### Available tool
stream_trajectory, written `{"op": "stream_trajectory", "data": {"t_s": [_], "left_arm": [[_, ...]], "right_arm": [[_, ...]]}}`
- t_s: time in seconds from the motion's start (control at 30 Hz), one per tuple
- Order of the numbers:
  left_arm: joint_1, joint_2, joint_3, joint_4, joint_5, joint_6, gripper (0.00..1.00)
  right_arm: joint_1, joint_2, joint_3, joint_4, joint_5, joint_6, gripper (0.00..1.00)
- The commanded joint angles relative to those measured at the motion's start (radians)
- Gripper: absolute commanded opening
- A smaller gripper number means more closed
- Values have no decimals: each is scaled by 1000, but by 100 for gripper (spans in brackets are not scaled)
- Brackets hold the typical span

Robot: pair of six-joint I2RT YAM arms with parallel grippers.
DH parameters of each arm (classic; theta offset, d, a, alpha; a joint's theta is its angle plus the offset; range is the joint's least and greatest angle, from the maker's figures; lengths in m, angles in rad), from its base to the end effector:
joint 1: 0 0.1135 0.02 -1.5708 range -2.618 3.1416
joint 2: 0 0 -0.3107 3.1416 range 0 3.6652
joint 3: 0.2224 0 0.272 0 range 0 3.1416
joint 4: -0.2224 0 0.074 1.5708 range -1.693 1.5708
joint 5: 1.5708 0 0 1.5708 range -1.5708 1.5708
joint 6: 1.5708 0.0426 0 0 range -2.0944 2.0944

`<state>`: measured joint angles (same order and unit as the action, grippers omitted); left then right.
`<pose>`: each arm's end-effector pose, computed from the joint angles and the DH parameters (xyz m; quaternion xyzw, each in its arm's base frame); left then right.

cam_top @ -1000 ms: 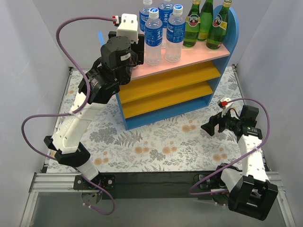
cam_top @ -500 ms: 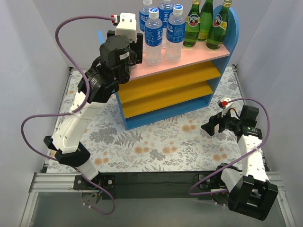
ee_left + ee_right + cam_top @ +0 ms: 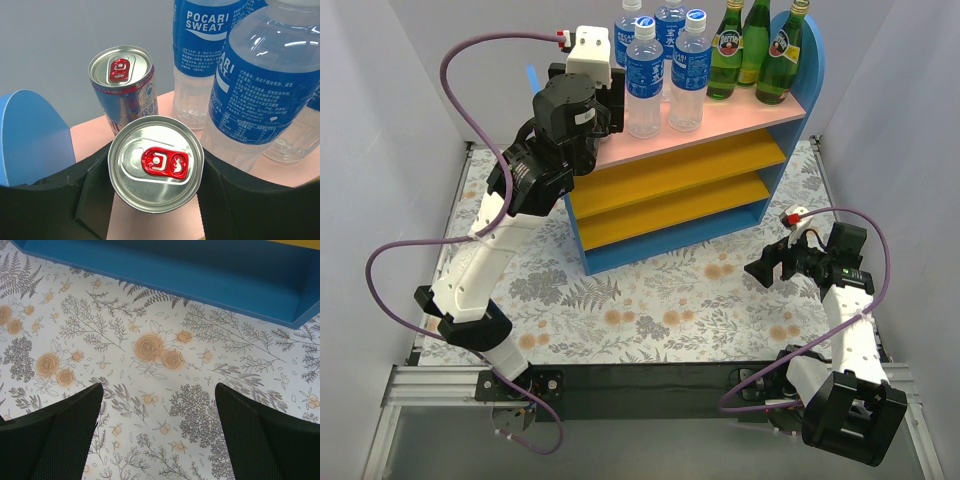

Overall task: Place and organize the beverage onto the shelf
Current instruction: Place the drink on the shelf.

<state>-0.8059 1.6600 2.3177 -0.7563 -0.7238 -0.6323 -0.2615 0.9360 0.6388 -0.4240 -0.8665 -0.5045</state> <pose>0.2464 -0.2159 0.6222 -0.1767 0.7111 -0.2162 0.6453 0.1854 -0.0160 0.2763 -0.2720 0.7999 0.2150 0.4899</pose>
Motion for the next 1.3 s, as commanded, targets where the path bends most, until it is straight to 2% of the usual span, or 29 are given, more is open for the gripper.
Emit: {"op": "stream_trajectory", "data": {"t_s": [0.0, 0.87, 1.03, 1.27], "left_arm": [[7, -11, 20, 34, 3, 2, 55], [7, -26, 25, 43, -6, 8, 58], [7, -60, 43, 45, 3, -3, 69], [7, -117, 43, 43, 121, -58, 72]], "right_arm": [[-4, -5, 16, -2, -22, -11, 98], [-4, -6, 16, -1, -20, -11, 98], [-4, -5, 15, -2, -20, -11, 98], [-4, -5, 16, -2, -14, -14, 98]]}}
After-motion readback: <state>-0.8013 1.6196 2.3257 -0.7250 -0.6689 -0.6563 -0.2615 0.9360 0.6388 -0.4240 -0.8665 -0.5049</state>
